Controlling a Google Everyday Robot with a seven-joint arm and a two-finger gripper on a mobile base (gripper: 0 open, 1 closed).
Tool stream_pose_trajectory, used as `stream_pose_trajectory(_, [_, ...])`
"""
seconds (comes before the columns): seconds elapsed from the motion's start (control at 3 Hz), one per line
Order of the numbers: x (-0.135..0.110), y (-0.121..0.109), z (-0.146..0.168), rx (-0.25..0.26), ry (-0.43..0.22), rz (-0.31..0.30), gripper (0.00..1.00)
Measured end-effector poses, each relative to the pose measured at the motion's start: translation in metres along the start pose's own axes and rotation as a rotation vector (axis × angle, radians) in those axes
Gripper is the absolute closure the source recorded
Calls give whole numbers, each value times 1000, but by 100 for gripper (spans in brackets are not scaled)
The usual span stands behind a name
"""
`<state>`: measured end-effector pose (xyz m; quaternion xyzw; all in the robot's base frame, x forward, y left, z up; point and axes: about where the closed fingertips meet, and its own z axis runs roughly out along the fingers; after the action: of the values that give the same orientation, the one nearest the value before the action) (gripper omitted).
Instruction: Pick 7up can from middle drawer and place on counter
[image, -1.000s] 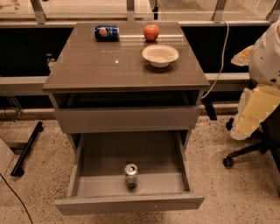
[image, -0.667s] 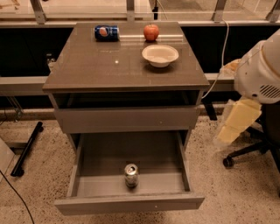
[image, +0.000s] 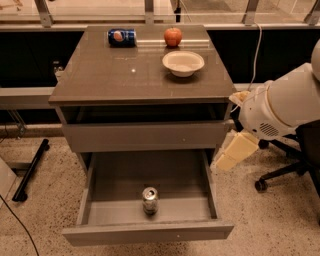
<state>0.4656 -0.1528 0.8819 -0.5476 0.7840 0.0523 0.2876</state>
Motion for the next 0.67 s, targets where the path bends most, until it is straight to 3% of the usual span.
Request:
stream_pose_trajectory(0.33, [-2, -2, -1, 10, -2, -2, 0])
stream_pose_trajectory(0.67, [0, 1, 14, 3, -24, 40, 0])
